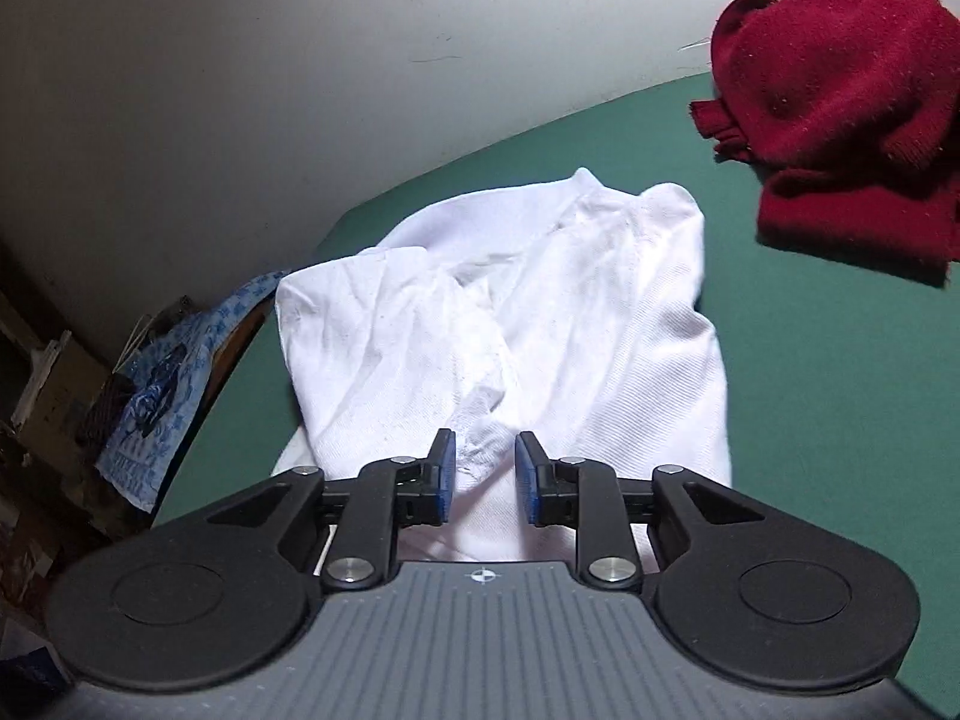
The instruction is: Fold clothes
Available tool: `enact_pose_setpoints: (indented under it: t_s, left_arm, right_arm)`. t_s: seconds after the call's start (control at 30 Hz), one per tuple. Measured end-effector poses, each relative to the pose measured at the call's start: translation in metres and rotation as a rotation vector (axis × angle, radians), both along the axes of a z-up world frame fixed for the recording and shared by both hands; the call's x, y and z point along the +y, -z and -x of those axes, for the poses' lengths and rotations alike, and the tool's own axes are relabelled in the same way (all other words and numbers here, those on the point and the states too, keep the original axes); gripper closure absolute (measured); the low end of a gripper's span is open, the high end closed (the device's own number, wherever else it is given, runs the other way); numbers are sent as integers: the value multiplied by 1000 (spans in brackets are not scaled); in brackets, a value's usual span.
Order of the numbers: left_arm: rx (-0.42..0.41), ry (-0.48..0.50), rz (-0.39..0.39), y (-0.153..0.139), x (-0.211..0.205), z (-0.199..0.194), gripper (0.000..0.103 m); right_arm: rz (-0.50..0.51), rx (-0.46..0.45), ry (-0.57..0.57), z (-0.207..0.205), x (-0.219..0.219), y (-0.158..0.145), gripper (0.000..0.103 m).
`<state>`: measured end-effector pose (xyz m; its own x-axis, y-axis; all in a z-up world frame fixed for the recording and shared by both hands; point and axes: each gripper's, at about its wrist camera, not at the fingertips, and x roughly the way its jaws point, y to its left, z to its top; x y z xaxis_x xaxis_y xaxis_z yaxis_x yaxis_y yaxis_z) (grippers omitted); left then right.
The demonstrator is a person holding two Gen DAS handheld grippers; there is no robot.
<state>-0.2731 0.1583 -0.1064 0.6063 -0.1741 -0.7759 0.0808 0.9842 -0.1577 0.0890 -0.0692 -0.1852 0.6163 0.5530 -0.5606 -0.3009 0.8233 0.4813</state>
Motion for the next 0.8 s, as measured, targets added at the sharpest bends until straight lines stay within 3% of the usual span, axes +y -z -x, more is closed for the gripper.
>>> enact_pose_setpoints:
  t_s: [0.03,0.13,0.17,0.2,0.3,0.47,0.57,0.67,0.7,0.73,0.8]
  left_arm:
    - [-18,-25,-20,-4,7,0,88]
    - [-62,-115,-54,-7,34,-4,64]
    - [-50,-132,-46,-1,42,-10,56]
    - [-32,-146,-34,6,50,-17,55]
    - [30,-141,12,27,60,-35,64]
    - [26,-49,-20,38,31,-44,67]
    - [83,-48,-9,50,28,-48,87]
    - [81,-73,10,49,34,-46,91]
    - [84,-80,20,48,36,-46,96]
    - [85,-85,29,47,39,-45,97]
    - [87,-95,46,45,43,-45,97]
  right_arm:
    - [-3,-17,9,0,-5,-2,75]
    - [-15,-46,21,-9,-6,-11,70]
    - [-18,-54,24,-12,-5,-14,70]
    - [-18,-64,22,-17,-3,-17,70]
    - [14,-95,-4,-38,15,-26,68]
    - [71,-85,-68,-79,59,-25,64]
    - [89,-41,-32,-101,81,-13,64]
    - [85,5,-2,-117,96,-1,64]
    - [91,27,-6,-120,100,3,72]
    - [102,32,-14,-120,104,5,90]
    - [122,-30,-56,-111,110,-1,97]
